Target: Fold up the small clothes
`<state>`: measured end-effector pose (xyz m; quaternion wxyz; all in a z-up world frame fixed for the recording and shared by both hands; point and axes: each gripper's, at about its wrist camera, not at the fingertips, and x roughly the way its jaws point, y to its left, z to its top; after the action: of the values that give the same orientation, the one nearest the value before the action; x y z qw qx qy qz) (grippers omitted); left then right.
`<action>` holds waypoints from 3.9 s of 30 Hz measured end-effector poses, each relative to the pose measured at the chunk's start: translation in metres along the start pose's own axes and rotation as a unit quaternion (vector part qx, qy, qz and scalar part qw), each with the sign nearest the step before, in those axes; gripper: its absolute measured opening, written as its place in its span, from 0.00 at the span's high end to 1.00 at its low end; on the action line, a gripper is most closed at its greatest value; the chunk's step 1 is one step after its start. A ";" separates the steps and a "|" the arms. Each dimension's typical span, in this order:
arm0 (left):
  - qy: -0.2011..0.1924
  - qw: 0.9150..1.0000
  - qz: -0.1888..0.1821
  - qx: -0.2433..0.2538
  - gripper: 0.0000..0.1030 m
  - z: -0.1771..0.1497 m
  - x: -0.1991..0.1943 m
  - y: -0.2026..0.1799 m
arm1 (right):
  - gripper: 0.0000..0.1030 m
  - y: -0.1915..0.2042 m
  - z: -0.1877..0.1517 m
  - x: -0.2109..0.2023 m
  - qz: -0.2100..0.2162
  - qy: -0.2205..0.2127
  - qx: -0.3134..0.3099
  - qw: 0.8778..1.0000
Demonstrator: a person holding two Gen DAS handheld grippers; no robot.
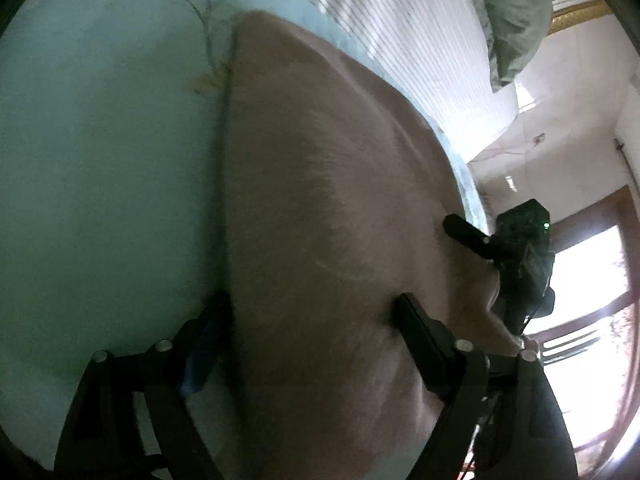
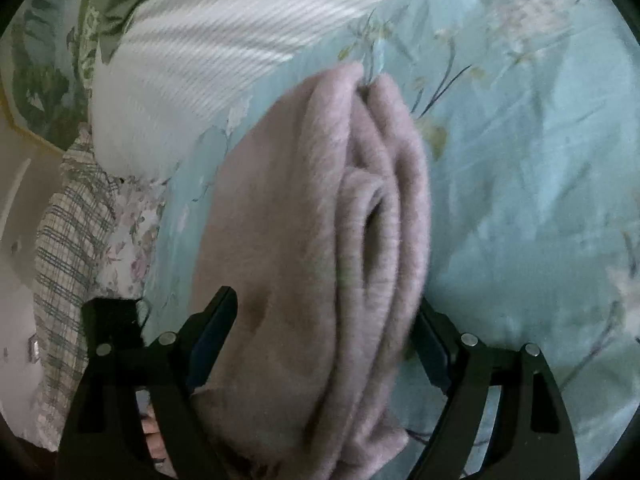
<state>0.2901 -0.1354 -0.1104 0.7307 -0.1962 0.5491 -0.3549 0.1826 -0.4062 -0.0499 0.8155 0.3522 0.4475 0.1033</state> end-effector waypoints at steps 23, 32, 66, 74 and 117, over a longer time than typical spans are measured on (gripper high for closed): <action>-0.153 0.979 0.134 0.032 0.64 -0.073 -0.212 0.076 | 0.68 0.190 -0.077 0.129 0.108 0.068 -0.107 0.986; -0.140 0.979 0.150 -0.009 0.51 -0.098 -0.219 0.113 | 0.50 0.178 -0.096 0.118 0.058 0.073 -0.079 0.992; -0.094 0.923 0.317 0.194 0.47 -0.210 -0.194 0.042 | 0.41 0.214 -0.195 0.029 -0.003 0.026 -0.245 0.969; -0.122 0.947 0.279 0.100 0.88 -0.202 -0.219 0.067 | 0.92 0.231 -0.192 0.047 0.034 0.049 -0.216 0.975; -0.046 0.978 0.164 0.125 0.94 -0.174 -0.197 0.059 | 0.72 0.170 -0.073 0.089 -0.031 -0.009 -0.041 0.999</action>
<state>0.1158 0.0661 -0.0752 0.8223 -0.0274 0.4908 -0.2866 0.2002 -0.2038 -0.0209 0.8358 0.3056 0.4466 0.0927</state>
